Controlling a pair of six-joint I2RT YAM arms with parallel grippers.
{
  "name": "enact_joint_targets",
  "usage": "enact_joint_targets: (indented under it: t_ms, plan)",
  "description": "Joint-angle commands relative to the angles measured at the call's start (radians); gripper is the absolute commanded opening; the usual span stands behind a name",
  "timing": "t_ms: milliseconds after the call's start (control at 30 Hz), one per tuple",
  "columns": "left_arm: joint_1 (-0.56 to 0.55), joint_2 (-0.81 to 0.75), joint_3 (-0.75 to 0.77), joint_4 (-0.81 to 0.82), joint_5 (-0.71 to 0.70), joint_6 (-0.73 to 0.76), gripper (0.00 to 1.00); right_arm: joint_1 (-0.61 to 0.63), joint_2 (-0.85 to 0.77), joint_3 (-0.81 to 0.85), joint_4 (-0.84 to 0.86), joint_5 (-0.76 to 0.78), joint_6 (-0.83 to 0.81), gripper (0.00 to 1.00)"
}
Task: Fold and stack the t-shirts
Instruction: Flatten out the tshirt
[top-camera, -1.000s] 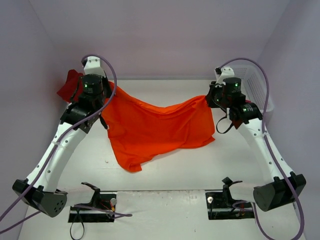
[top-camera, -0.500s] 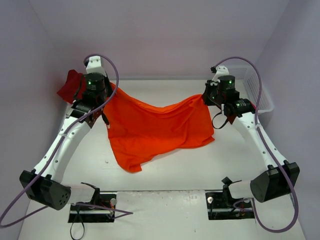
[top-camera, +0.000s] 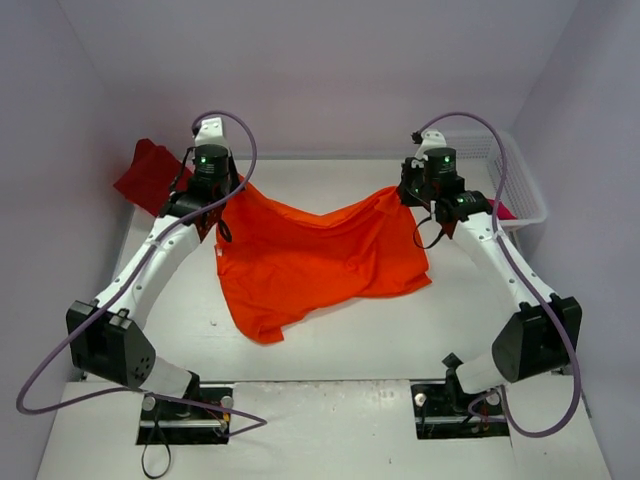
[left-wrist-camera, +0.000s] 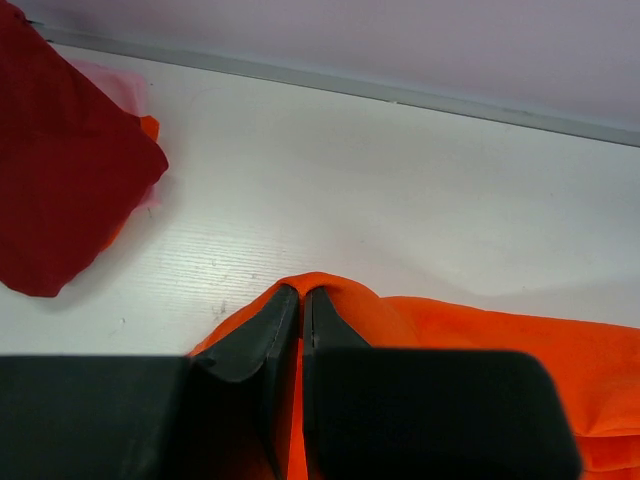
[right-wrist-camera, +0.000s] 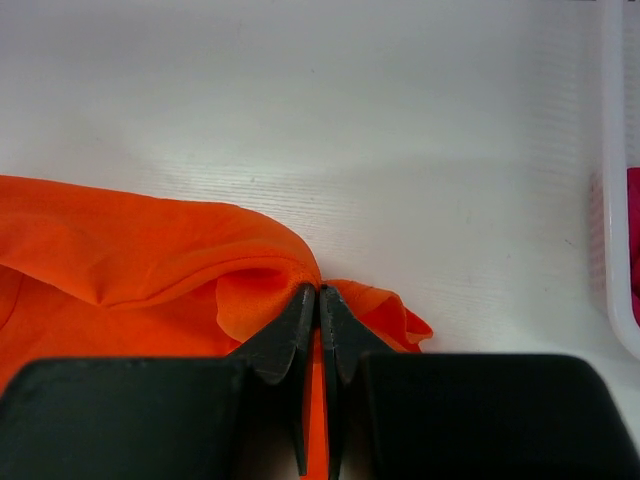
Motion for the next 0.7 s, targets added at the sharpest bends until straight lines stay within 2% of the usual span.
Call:
enact_joint_targets:
  t_ms: [0, 667]
  plan:
    - [0.008, 0.011, 0.047, 0.094, 0.007, -0.019, 0.0, -0.01, 0.021, -0.007, 0.11, 0.021, 0.0, 0.0]
    - [0.048, 0.267, 0.167, 0.145, 0.022, -0.047, 0.0, -0.075, 0.185, 0.021, 0.224, 0.009, -0.017, 0.0]
